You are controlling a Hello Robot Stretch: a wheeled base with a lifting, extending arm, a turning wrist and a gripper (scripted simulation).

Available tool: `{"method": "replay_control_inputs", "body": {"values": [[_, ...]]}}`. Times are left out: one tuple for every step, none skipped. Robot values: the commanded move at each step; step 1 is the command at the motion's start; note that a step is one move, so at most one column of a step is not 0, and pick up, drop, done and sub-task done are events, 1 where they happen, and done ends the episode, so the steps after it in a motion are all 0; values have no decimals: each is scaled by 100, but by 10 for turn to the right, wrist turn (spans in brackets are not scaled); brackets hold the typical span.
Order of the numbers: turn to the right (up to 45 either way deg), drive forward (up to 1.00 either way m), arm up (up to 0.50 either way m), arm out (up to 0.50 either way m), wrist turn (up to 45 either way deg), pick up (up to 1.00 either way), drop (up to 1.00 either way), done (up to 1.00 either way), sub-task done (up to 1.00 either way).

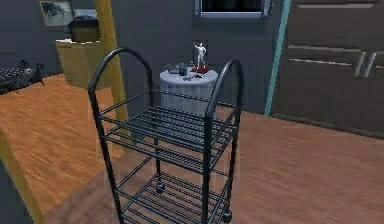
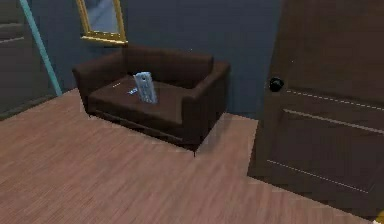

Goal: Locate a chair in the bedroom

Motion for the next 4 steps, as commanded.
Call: {"method": "replay_control_inputs", "body": {"values": [[60,0,0,0,0,0,0,0,0],[0,30,0,0,0,0,0,0,0],[-450,0,0,0,0,0,0,0,0],[-210,0,0,0,0,0,0,0,0]]}}
